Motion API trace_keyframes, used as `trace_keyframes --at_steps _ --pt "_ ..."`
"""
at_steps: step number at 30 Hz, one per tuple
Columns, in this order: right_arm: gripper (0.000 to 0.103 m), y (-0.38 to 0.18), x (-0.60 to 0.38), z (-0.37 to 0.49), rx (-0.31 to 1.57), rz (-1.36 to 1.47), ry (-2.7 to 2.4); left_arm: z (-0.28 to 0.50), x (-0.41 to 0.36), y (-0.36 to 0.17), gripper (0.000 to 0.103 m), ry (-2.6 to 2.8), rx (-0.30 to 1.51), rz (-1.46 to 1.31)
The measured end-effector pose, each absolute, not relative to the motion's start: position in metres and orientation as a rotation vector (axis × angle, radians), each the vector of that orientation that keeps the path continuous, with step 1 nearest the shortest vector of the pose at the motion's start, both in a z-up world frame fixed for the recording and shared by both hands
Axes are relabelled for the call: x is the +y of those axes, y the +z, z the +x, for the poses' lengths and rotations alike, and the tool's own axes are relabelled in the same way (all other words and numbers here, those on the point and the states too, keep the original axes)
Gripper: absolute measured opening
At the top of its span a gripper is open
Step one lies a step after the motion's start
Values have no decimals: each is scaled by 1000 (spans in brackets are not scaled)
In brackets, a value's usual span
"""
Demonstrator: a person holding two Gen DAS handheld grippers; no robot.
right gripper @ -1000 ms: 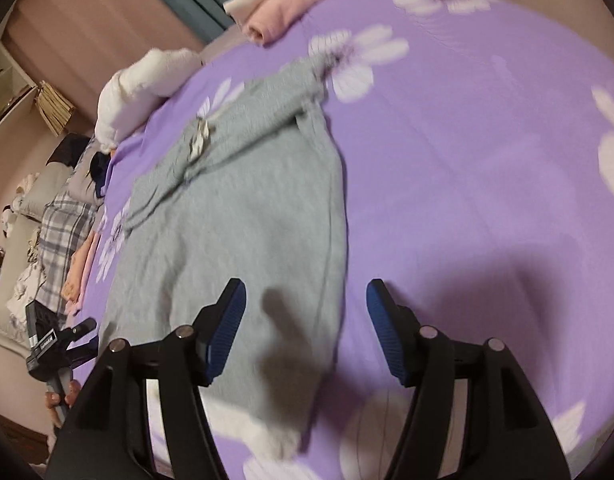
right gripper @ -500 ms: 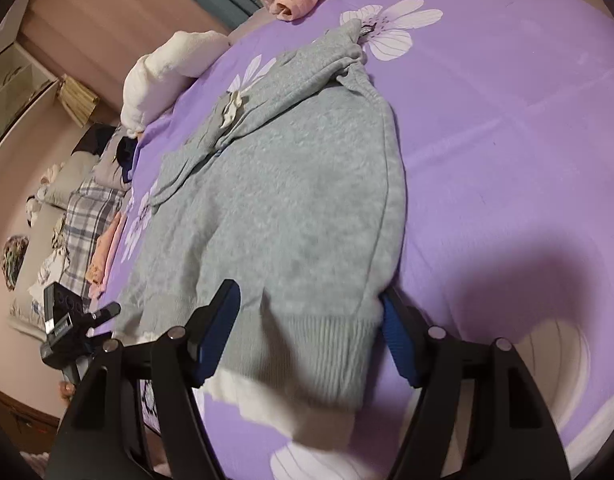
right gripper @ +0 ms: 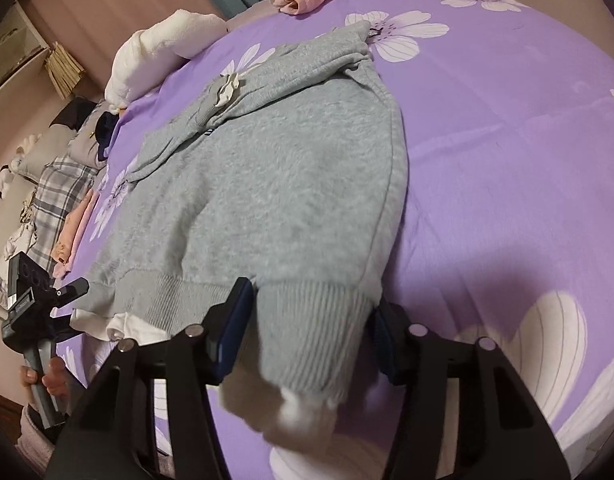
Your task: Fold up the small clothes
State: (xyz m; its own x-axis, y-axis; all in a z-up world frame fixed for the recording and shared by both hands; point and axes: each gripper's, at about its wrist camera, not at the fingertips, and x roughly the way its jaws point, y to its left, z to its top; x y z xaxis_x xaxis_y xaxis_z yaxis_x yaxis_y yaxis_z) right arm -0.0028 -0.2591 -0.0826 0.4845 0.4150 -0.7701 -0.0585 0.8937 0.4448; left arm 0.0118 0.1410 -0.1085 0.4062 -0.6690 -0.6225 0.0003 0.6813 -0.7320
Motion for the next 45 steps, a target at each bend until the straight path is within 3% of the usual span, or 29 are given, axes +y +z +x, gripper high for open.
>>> trace_keyframes --at_steps 2,28,35,45 --pt "42 -82 -256 -3 1033 406 310 11 139 -109 69 -481 1087 -717" --pt "37 -76 -246 -9 1005 400 287 20 124 -106 69 -451 1111 -618" --pt "30 -68 -242 -12 974 370 282 20 112 -102 63 -421 1117 -511" --pt "29 -68 -242 -15 967 379 286 24 110 -104 57 -398 1127 -494"
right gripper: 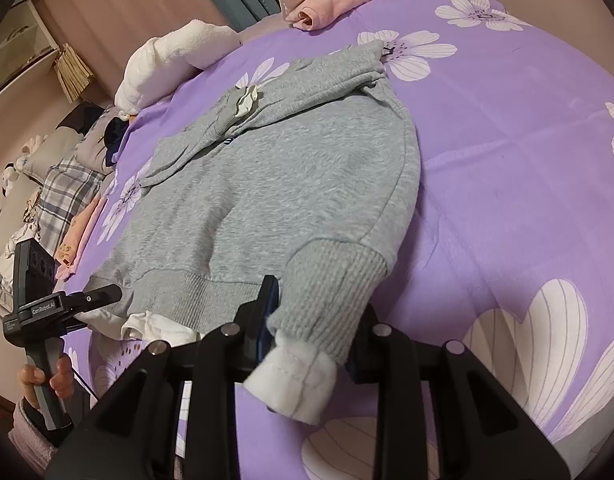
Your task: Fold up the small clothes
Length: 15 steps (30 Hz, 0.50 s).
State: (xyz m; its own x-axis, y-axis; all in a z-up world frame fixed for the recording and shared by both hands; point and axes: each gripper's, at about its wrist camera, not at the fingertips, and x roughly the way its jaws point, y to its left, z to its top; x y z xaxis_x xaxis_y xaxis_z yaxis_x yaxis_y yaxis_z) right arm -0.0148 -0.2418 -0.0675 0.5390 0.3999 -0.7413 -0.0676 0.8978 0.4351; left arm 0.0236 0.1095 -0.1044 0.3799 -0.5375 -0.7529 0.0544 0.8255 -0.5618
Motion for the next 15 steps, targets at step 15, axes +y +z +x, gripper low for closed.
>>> trace_keyframes --at_steps 15 --pt "19 -61 -237 -19 938 341 282 25 116 -108 16 -321 1135 -493"
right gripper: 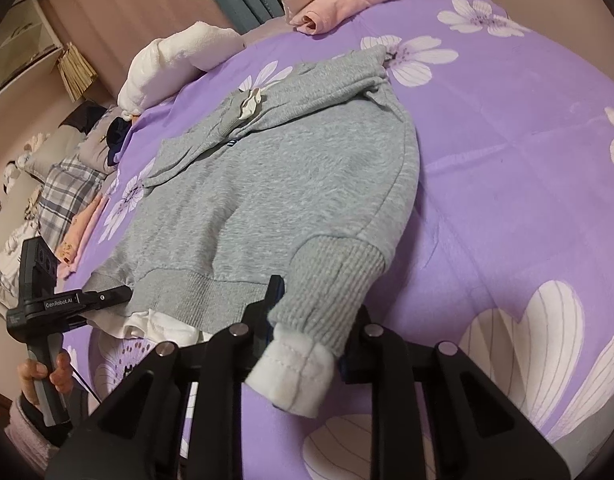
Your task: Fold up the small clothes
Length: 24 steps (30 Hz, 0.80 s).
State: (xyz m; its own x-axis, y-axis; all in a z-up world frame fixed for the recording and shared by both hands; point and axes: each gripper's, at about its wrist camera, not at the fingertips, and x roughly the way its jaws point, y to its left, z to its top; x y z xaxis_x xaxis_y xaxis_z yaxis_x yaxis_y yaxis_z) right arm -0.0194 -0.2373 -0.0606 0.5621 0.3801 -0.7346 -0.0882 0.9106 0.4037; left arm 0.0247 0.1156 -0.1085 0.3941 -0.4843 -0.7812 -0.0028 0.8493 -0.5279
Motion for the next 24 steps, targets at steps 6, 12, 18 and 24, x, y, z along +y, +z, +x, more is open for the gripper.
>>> trace_keyframes --at_steps 6,12,18,24 --pt "15 -44 -225 -25 878 242 245 25 116 -106 14 -328 1129 -485" --pt "14 -37 -217 -28 856 186 225 25 118 -102 12 -341 1112 -495" --pt "14 -35 -213 -28 850 166 213 25 120 -102 12 -347 1112 -512" --pt "14 -33 -208 -31 840 147 205 26 119 -100 12 -351 1106 -511"
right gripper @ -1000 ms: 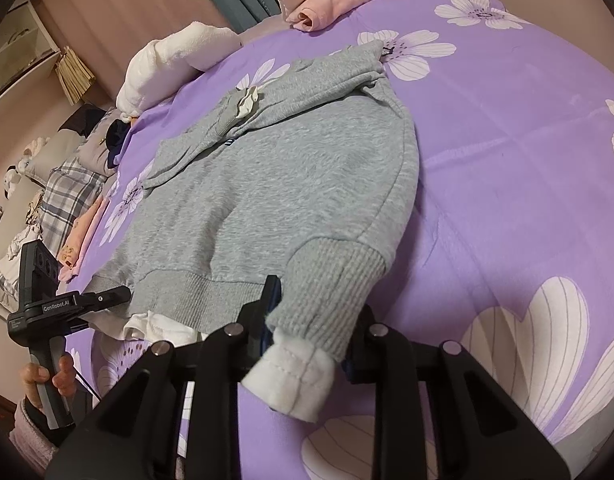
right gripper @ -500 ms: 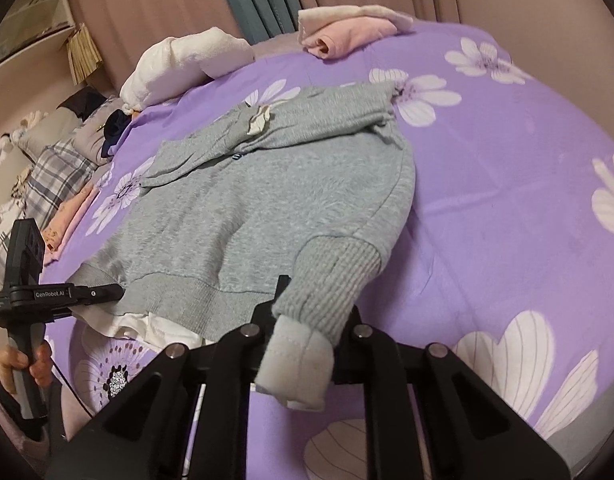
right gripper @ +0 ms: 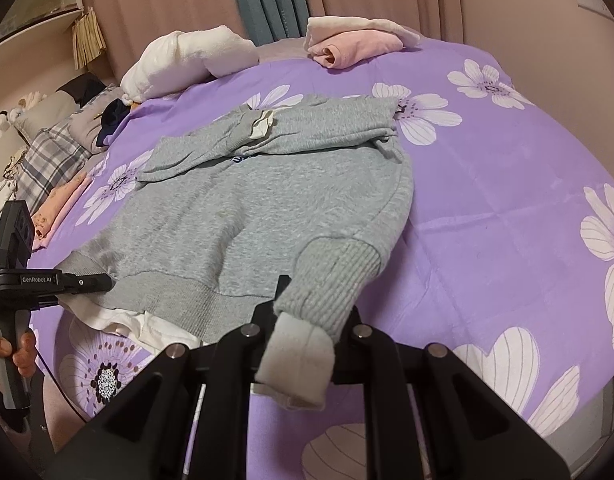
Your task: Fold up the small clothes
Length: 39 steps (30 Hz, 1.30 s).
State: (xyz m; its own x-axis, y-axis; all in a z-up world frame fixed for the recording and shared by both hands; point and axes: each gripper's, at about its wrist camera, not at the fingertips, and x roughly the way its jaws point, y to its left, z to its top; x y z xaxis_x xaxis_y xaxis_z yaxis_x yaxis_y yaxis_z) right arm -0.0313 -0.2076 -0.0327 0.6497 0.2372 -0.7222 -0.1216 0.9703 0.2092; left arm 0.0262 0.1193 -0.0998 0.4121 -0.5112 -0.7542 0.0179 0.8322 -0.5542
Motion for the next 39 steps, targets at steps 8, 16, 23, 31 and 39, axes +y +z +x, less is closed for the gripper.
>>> trace_keyframes --at_steps 8,16,23,31,39 --pt "14 -30 -204 -34 831 137 198 27 119 -96 12 -359 1096 -513" --pt "14 -30 -203 -34 831 136 199 27 120 -95 12 -363 1095 -521" --pt "14 -30 -203 -34 830 137 199 27 121 -93 12 -371 1088 -531" --pt "14 -29 -202 -35 829 139 198 25 120 -90 12 -376 1079 -533" --pt "14 -29 -202 -35 829 138 198 25 120 -87 12 -383 1073 -537"
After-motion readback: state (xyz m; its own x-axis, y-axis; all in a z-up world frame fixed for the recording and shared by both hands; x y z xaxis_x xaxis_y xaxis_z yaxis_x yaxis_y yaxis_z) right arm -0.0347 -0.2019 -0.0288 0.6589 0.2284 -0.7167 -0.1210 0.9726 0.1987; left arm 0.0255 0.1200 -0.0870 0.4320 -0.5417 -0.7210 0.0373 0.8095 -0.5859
